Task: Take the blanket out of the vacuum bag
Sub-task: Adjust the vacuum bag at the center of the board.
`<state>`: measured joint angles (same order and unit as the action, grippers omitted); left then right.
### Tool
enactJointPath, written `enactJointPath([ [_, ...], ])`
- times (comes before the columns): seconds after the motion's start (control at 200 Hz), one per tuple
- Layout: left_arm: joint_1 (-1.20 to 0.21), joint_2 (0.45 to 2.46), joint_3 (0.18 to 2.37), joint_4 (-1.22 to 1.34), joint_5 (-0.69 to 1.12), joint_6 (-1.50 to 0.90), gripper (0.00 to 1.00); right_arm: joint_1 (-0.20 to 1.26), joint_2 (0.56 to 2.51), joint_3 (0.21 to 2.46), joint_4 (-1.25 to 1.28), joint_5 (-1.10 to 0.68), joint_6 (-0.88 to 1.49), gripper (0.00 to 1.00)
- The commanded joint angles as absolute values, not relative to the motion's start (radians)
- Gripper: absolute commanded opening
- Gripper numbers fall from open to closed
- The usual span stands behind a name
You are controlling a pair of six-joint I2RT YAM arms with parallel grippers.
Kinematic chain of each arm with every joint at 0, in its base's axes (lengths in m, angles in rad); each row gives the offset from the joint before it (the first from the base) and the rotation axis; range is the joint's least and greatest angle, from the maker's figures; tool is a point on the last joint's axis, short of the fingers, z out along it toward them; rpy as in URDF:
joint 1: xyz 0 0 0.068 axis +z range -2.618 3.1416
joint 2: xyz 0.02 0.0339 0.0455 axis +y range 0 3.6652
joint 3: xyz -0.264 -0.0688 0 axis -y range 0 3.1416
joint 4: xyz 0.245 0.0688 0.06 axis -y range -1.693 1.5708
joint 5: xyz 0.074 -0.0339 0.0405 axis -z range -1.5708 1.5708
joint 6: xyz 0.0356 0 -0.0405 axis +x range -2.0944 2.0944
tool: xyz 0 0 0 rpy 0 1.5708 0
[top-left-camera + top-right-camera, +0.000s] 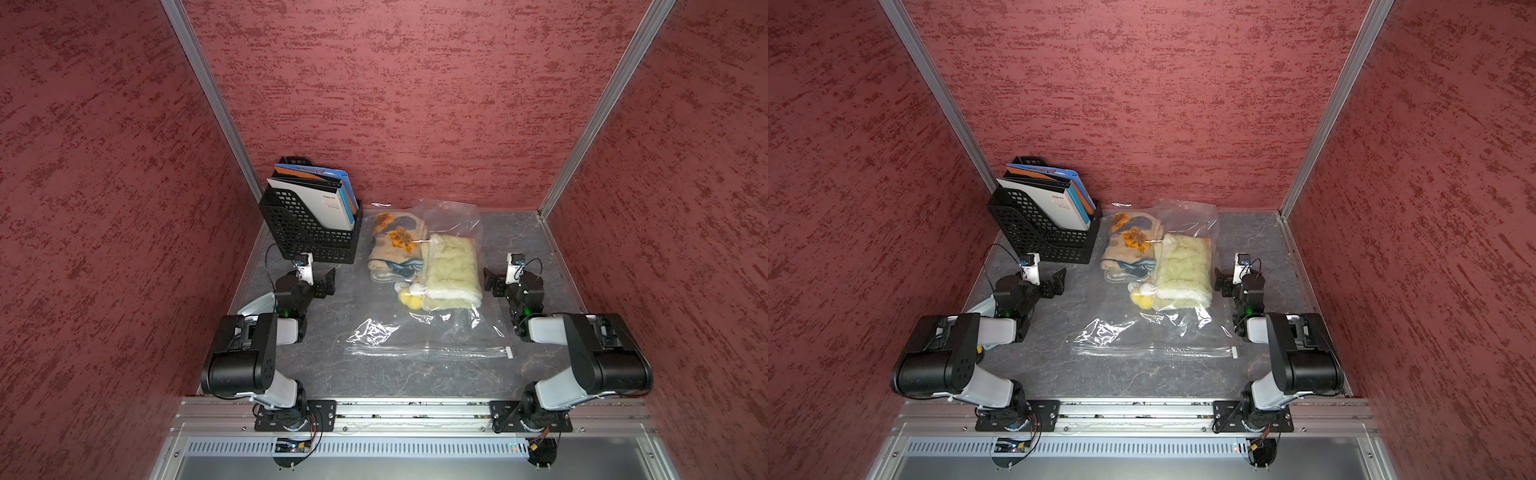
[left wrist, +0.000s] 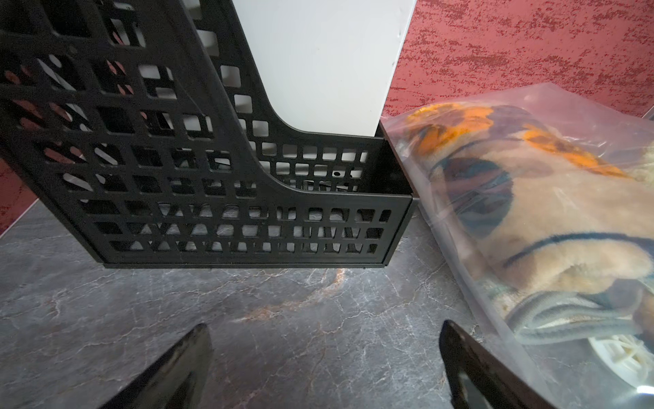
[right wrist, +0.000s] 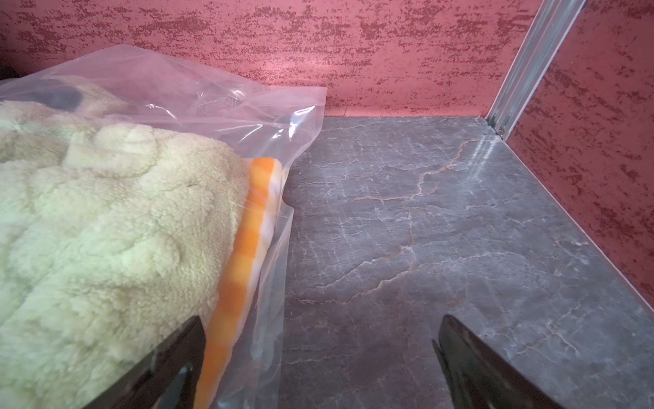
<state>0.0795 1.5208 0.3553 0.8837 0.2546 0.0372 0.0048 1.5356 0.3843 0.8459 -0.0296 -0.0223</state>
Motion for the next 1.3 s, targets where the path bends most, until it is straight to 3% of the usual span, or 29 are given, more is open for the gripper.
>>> enactJointPath([
  [0.0,0.085,1.53,0.371,0.905,0.26,0.028,0.99,0.009,1.54,0.4,0.878,-0.015,-0.014,0.99],
  [0.286,0.085,1.528,0.37,0.909,0.257,0.024,1.0,0.009,1.537,0.396,0.882,-0.016,-0.014,0.99],
  [0.501,0.084,1.409,0.399,0.758,0.206,0.009,1.0,0.012,1.522,0.397,0.871,0.077,0.016,0.99],
  [0.701,0.074,1.226,0.409,0.652,0.188,0.005,1.0,0.017,1.338,0.459,0.621,0.276,0.086,0.99],
  [0.802,0.05,1.118,0.468,0.542,0.15,-0.02,1.0,0.016,1.259,0.464,0.569,0.272,0.125,0.99],
  [0.922,-0.011,1.07,0.637,0.265,-0.002,-0.132,1.0,0.015,1.248,0.489,0.44,0.486,0.56,0.99],
  [0.992,-0.039,1.07,0.752,0.085,-0.064,-0.244,0.99,0.013,1.25,0.499,0.374,0.504,0.56,0.99],
  [1.142,-0.016,1.104,0.853,-0.045,0.097,-0.468,1.0,0.012,1.212,0.512,0.32,0.445,0.511,0.95],
  [1.297,0.078,1.192,0.709,0.255,0.374,-0.86,1.0,0.012,1.155,0.5,0.303,0.354,0.543,0.83],
])
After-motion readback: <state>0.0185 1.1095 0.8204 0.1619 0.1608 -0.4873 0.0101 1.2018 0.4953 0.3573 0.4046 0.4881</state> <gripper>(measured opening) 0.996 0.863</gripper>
